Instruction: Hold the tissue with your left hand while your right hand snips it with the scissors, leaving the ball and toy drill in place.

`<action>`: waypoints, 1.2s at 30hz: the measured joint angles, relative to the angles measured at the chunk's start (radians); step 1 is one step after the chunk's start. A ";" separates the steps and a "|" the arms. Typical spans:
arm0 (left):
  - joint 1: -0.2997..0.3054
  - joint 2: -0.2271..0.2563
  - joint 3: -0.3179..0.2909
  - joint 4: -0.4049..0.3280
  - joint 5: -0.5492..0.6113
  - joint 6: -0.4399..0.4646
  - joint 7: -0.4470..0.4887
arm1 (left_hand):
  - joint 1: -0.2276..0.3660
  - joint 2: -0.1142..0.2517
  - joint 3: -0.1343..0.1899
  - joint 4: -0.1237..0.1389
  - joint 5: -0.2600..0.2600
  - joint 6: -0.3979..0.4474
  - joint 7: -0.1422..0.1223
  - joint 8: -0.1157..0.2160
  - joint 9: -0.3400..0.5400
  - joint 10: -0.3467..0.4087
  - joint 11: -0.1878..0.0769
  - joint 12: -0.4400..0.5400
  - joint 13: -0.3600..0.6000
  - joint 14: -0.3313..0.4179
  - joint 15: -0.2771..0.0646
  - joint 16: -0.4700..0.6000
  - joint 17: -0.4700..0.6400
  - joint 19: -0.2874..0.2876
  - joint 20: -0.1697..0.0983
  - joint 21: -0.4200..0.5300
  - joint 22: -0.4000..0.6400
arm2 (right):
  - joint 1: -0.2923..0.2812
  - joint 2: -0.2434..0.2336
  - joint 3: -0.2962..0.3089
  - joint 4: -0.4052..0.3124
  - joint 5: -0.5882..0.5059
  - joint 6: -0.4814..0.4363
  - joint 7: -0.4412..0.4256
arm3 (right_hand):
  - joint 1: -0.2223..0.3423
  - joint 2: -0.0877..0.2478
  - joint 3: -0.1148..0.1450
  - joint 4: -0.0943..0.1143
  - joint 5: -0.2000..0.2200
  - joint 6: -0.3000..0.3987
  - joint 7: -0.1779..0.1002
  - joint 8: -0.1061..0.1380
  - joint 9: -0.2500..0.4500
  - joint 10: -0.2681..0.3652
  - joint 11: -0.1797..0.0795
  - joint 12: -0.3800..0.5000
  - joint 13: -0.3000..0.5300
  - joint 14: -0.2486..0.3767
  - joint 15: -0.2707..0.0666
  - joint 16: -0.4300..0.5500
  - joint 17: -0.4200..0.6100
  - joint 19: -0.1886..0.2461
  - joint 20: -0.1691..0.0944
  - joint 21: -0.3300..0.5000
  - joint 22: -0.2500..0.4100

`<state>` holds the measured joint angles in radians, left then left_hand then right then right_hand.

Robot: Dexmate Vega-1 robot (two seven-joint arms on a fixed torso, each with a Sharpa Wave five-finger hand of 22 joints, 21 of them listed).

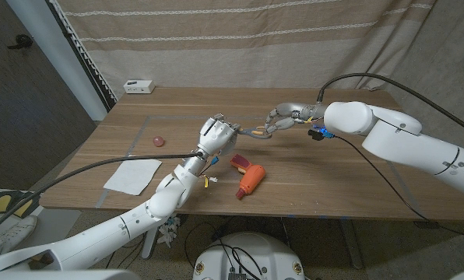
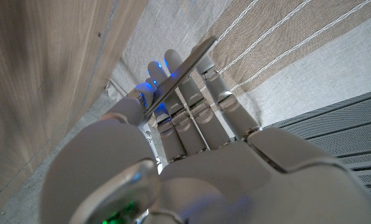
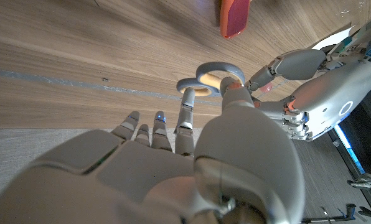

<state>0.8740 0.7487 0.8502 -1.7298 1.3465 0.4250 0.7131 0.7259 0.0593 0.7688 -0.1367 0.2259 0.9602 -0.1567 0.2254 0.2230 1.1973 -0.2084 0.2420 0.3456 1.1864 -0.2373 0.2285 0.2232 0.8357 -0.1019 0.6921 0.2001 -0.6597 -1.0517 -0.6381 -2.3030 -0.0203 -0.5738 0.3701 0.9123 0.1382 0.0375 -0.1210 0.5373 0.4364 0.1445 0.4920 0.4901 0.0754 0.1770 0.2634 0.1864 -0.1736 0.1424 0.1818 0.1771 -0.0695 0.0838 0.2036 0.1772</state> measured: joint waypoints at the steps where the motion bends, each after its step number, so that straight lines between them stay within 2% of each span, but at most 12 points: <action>1: 0.000 0.000 0.000 0.001 0.000 0.000 0.001 | 0.000 0.000 0.000 0.000 0.000 0.000 0.000 0.000 0.000 0.000 0.000 0.000 0.000 0.000 0.000 0.000 0.000 0.000 0.000 0.000 0.000 | 0.001 0.002 -0.001 0.000 -0.004 -0.002 0.001 | 0.000 0.000 0.000 0.000 0.000 0.005 0.002 0.002 0.003 0.000 0.000 0.000 0.000 0.000 0.000 0.000 0.000 0.000 0.000 0.000 0.000; 9: -0.003 -0.001 0.002 0.004 -0.003 0.000 0.006 | 0.000 0.000 0.000 0.000 0.000 0.000 0.000 0.000 0.000 -0.002 0.002 0.000 -0.002 0.000 0.000 0.000 0.000 0.000 0.000 0.000 0.000 | 0.004 0.010 -0.006 0.000 -0.015 -0.012 0.002 | 0.000 0.000 0.000 0.000 0.000 0.019 -0.005 0.008 0.004 0.016 -0.005 0.000 0.000 0.004 -0.004 0.000 0.000 0.005 -0.005 0.000 0.001; 26: -0.003 -0.001 0.004 0.008 -0.008 -0.002 0.014 | 0.000 0.000 0.000 0.000 0.000 0.000 0.000 0.000 -0.005 -0.001 0.001 -0.001 0.000 0.000 0.000 0.000 0.000 0.000 0.000 0.000 0.000 | 0.010 0.022 -0.015 0.007 -0.023 -0.015 0.003 | 0.000 0.000 -0.004 0.004 0.008 0.019 -0.006 0.003 0.009 -0.001 -0.022 0.000 0.000 0.005 -0.005 0.000 0.000 0.005 -0.005 0.000 0.002; 36: -0.003 -0.001 0.003 0.011 -0.014 0.000 0.018 | 0.000 0.000 0.000 0.000 0.000 0.000 0.000 0.000 -0.005 0.001 -0.001 -0.004 0.000 0.000 0.000 0.000 0.000 0.000 0.000 0.000 0.000 | 0.019 0.030 -0.024 0.012 -0.030 -0.017 0.010 | 0.000 0.000 -0.008 0.008 0.008 0.015 -0.009 0.003 0.009 -0.001 -0.022 0.000 0.000 0.005 -0.005 0.000 0.000 0.005 -0.005 0.000 0.002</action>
<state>0.8711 0.7479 0.8531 -1.7186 1.3321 0.4248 0.7315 0.7256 0.0590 0.7687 -0.1367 0.2259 0.9602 -0.1567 0.2254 0.2184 1.1981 -0.2092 0.2380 0.3459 1.1864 -0.2373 0.2285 0.2234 0.8357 -0.1019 0.6921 0.2003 -0.6407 -1.0219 -0.6624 -2.2909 -0.0508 -0.5912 0.3805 0.9123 0.1383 0.0291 -0.1128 0.5450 0.4518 0.1355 0.4948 0.4986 0.0747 0.1551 0.2634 0.1865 -0.1681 0.1373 0.1818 0.1771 -0.0643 0.0786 0.2038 0.1794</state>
